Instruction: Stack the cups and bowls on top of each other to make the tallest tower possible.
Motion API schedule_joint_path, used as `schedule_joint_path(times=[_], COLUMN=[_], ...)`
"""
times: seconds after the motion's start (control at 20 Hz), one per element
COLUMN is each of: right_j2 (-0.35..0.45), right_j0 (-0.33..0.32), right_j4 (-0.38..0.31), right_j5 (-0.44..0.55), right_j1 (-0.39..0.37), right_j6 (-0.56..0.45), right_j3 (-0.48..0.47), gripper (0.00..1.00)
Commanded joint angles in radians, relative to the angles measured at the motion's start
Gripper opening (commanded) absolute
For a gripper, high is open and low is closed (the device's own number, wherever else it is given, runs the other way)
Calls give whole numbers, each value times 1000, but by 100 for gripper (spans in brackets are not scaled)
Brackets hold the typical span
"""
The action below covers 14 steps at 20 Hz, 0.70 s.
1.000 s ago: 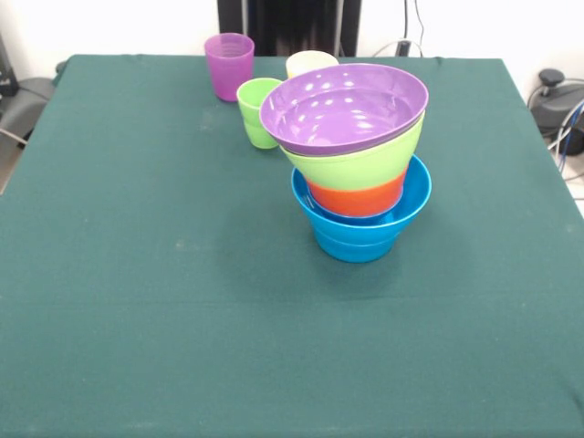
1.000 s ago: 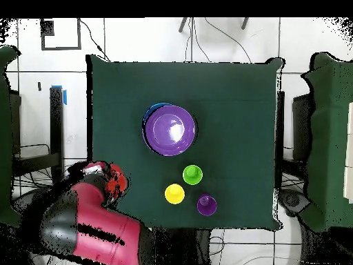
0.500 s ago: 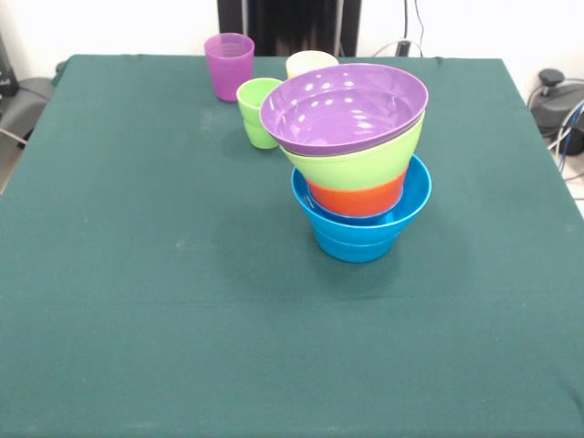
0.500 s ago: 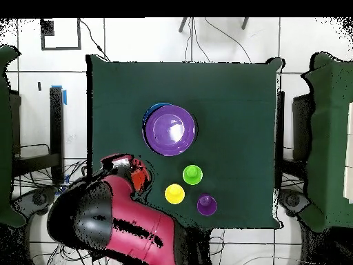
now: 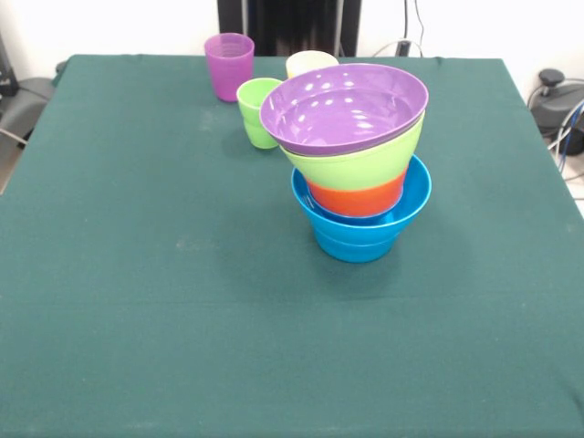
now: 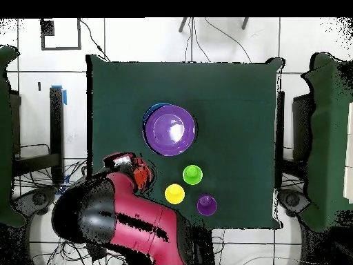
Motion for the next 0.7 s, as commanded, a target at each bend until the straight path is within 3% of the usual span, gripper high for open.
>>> schedule_joint_path(times=[0.05,0.7], right_j2=[162,261], right_j0=[-69,-196], right_j4=[-115,-226], right_j5=[26,11], right_j1=[10,11], right_j6=[-160,-177], right_j3=[22,-3], gripper=[0,0])
